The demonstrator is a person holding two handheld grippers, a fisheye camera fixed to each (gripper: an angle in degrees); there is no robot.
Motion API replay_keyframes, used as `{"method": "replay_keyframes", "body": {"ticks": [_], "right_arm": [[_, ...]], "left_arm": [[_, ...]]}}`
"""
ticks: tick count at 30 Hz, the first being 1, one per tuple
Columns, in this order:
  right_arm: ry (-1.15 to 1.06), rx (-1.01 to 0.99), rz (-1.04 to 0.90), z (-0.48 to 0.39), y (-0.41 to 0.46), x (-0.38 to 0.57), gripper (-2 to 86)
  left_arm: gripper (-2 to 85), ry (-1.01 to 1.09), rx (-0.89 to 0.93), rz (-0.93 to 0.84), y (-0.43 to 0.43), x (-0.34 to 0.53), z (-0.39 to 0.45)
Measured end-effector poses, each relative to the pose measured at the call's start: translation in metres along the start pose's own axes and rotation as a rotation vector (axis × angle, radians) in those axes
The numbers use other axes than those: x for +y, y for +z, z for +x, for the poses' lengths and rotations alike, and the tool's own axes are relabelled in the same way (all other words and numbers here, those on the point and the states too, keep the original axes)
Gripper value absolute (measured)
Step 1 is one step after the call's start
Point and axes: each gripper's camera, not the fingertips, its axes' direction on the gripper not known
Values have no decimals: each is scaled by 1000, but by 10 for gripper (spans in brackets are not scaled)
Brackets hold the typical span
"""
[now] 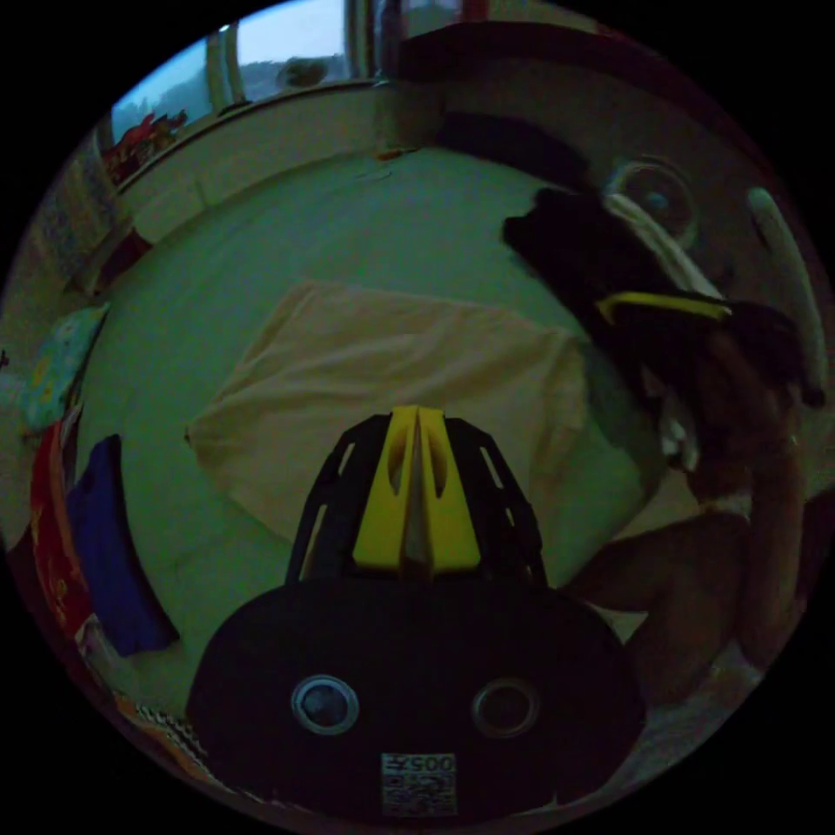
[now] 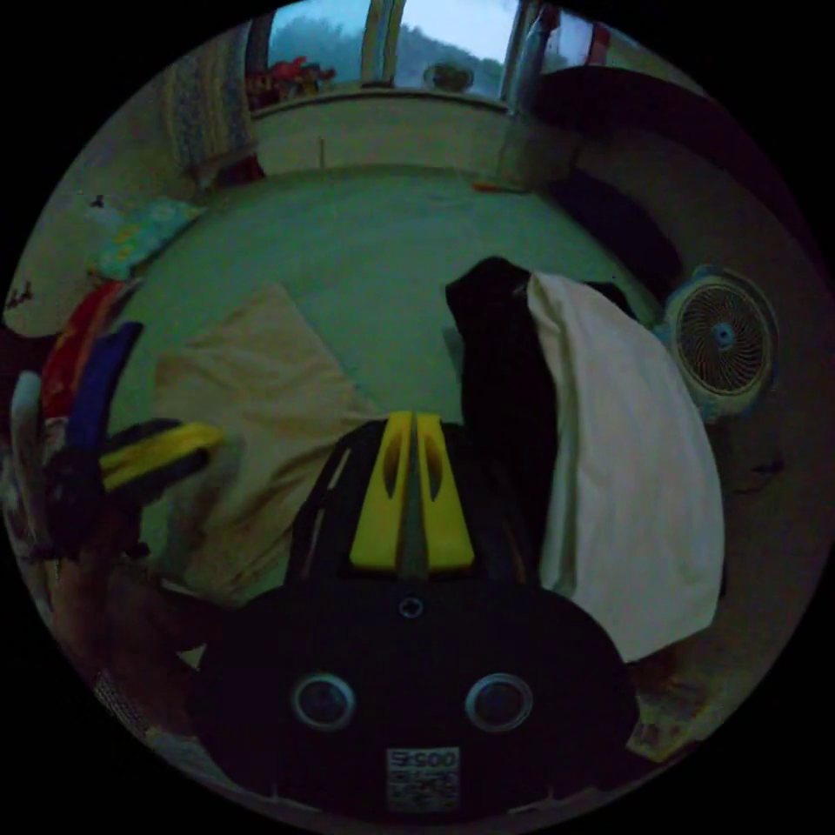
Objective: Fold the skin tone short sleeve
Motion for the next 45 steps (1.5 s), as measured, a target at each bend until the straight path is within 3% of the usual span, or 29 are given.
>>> {"method": "replay_keyframes", "body": {"ticks": [5, 9, 15, 19, 25, 30, 33, 38, 45], "right_arm": [[-49, -65, -188, -6, 36, -12, 95], [-85, -19, -210, -16, 54, -19, 89], [-48, -93, -200, -18, 61, -32, 2], [18, -147, -201, -14, 60, -36, -8], [-63, -69, -287, -38, 73, -42, 27], [-131, -23, -319, -54, 63, -40, 88], [-143, -19, -229, -69, 40, -35, 91], [-266, -63, 95, -131, -4, -30, 60], [-410, 17, 45, -208, 21, -32, 5]], "left_arm": [[83, 167, 87, -9, -11, 30, 48], [107, 180, 35, -89, 5, 43, 62], [47, 111, 79, -116, 0, 47, 54], [36, 147, 54, -78, -24, 54, 53], [37, 182, 68, -182, -17, 66, 49], [34, 187, 134, -91, -49, 75, 32], [48, 123, 98, 19, -72, 79, 6], [48, -70, 72, 71, -77, 82, -58], [3, -213, -63, 16, -56, 87, -129]]}}
